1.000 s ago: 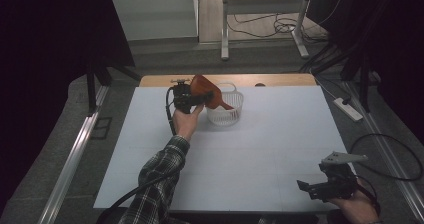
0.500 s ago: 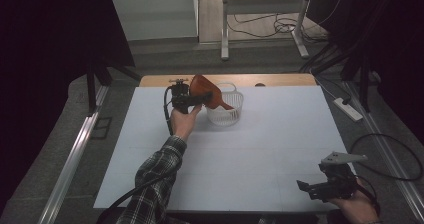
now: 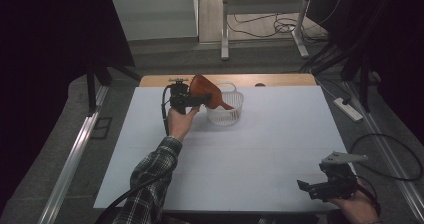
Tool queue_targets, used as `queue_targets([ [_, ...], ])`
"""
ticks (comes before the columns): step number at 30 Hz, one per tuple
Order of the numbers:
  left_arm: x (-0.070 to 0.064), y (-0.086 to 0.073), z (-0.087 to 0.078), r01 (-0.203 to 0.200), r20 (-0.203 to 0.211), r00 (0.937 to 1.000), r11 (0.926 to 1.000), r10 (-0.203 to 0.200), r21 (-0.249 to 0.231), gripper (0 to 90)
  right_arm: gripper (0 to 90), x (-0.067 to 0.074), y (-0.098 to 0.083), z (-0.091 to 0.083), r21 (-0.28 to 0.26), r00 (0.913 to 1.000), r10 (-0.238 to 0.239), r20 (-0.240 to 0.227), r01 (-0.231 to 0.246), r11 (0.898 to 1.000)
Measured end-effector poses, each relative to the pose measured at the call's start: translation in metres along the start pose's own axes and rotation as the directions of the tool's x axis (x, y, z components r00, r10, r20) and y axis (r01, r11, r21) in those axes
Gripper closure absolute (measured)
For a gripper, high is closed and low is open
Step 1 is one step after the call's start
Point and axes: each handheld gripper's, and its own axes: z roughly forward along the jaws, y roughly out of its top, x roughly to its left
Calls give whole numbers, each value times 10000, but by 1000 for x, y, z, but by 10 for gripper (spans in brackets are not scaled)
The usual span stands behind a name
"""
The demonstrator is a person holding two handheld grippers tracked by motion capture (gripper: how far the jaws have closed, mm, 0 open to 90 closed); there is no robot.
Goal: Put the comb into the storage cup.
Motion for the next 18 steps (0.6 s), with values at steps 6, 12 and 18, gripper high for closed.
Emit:
queue_targets([
  [6, 1, 0, -5, -257, 49, 9997, 9996, 256, 150, 78, 2, 0, 0, 0, 31, 10000, -11, 0, 11, 10000],
  [12, 1, -1, -10, -602, 91, 9982, 9978, 600, 278, 49, 2, 0, 0, 0, 42, 10000, -27, 3, 27, 10000],
  [18, -1, -1, -13, -1048, -39, 9945, 9936, 1051, 427, 41, 2, 0, 0, 0, 40, 10000, -23, 1, 23, 10000],
])
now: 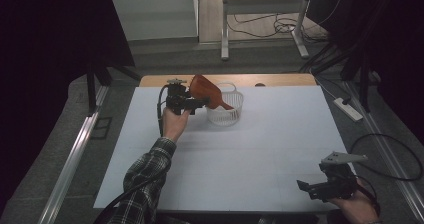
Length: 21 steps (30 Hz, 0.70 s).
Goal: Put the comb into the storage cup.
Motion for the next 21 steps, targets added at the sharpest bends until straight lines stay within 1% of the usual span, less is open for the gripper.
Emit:
queue_targets([
  [1, 0, 0, 0, 0, 0, 10000, 10000, 0, 0, 40, 2, 0, 0, 0, 0, 10000, -10, 4, 10, 10000],
  [6, -3, -1, -2, -378, -293, 9988, 9992, 381, 115, 39, 2, 0, 0, 0, -4, 10000, -7, 18, 7, 10000],
  [8, -4, -2, -3, -574, -443, 9973, 9982, 580, 157, 38, 2, 0, 0, 0, 5, 10000, 6, 14, -6, 10000],
  [9, -4, -2, -3, -574, -443, 9973, 9982, 580, 157, 37, 2, 0, 0, 0, 5, 10000, 6, 14, -6, 10000],
  [10, -4, -3, -4, -710, -568, 9958, 9973, 720, 199, 35, 2, 0, 0, 0, 12, 10000, -1, 18, 1, 10000],
  [12, -4, -3, -4, -777, -613, 9950, 9968, 787, 197, 32, 2, 0, 0, 0, 10, 10000, -1, 20, 1, 10000],
  [17, -6, -4, -7, -1119, -905, 9895, 9936, 1130, 176, 24, 2, 0, 0, 0, 8, 10000, -28, 20, 28, 10000],
  [21, -8, -5, -9, -1371, -1018, 9851, 9903, 1389, 245, 15, 1, 0, 0, 0, 9, 10000, -6, 23, 6, 10000],
])
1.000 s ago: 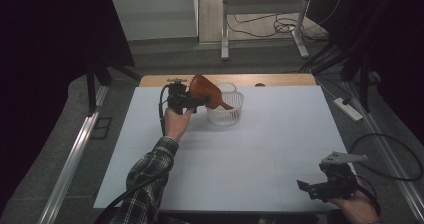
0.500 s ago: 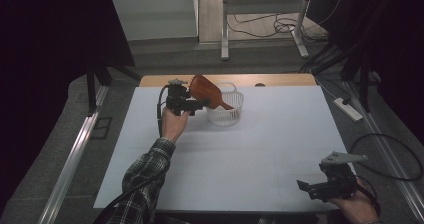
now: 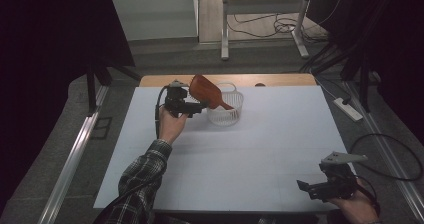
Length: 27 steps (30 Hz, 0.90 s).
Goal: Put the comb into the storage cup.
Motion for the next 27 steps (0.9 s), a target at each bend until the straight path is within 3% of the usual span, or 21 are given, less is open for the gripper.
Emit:
queue_targets([
  [12, -5, -8, -6, -707, -364, 9968, 9974, 711, 113, 6, 0, 1, 0, 0, -31, 10000, -57, 46, 57, 10000],
  [17, -4, -13, -6, -782, -403, 9961, 9969, 786, 112, 11, 0, 1, 0, 0, 4, 9999, -90, 55, 90, 10000],
  [19, -1, -16, -6, -751, -145, 9971, 9972, 752, 48, 12, 0, 1, 0, 0, -84, 9999, -64, 93, 65, 9999],
  [27, 3, -19, -5, -660, 128, 9977, 9977, 659, 140, 11, 0, 2, 0, -3, -396, 9997, -98, 230, 107, 9992],
])
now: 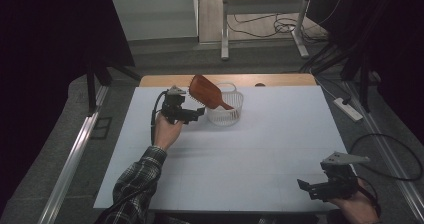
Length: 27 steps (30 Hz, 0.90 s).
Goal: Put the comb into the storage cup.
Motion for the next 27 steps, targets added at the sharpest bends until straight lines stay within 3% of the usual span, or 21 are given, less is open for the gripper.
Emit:
queue_targets([
  [4, -1, -1, -2, -155, -147, 9998, 9999, 155, -13, 5, 0, 0, 0, -2, -414, 10000, -18, 67, 21, 9991],
  [10, -2, -4, -5, -209, -141, 9997, 9997, 207, -109, 5, 0, -1, 0, -1, -333, 10000, 32, 70, -29, 9994],
  [17, -2, -9, -9, -80, 192, 9998, 10000, 79, 32, 3, 0, -1, 0, -1, -312, 10000, 35, 69, -33, 9995],
  [27, -3, -17, -18, 6, 167, 9999, 9999, -8, 125, 0, 0, -1, 0, 0, -297, 10000, 50, 43, -49, 9995],
])
